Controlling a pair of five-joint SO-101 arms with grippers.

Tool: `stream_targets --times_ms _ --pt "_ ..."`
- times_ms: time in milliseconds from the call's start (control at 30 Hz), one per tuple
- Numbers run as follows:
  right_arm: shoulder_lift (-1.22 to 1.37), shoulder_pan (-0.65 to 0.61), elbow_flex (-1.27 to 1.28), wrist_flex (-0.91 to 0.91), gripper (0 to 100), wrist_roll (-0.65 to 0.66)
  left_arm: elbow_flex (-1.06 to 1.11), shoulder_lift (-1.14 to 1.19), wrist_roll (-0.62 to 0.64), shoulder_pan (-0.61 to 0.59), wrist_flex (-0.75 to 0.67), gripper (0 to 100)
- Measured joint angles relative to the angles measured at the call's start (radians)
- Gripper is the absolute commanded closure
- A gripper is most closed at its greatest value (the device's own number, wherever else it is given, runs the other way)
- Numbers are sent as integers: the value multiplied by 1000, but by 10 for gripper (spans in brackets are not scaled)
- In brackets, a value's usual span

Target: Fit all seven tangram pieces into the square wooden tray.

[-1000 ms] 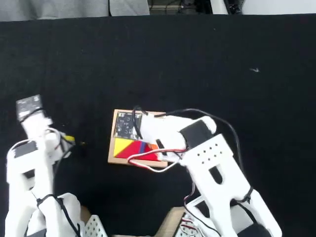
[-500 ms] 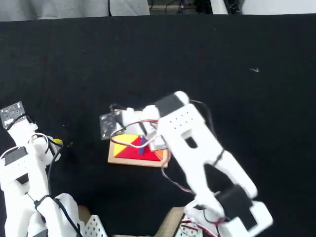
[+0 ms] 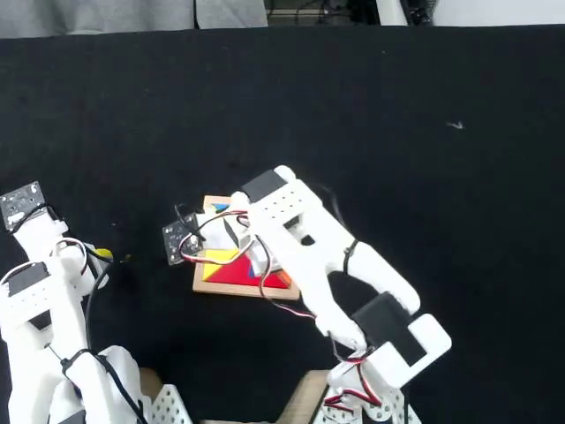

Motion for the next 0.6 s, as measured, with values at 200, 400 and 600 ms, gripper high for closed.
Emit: stream_targets --times_ms 200,400,600 --pt "3 0 0 -43 752 0 0 0 0 0 0 737" --pt "31 0 0 -92 752 0 0 0 0 0 0 737" --pt "32 14 0 -100 827 0 0 0 0 0 0 737"
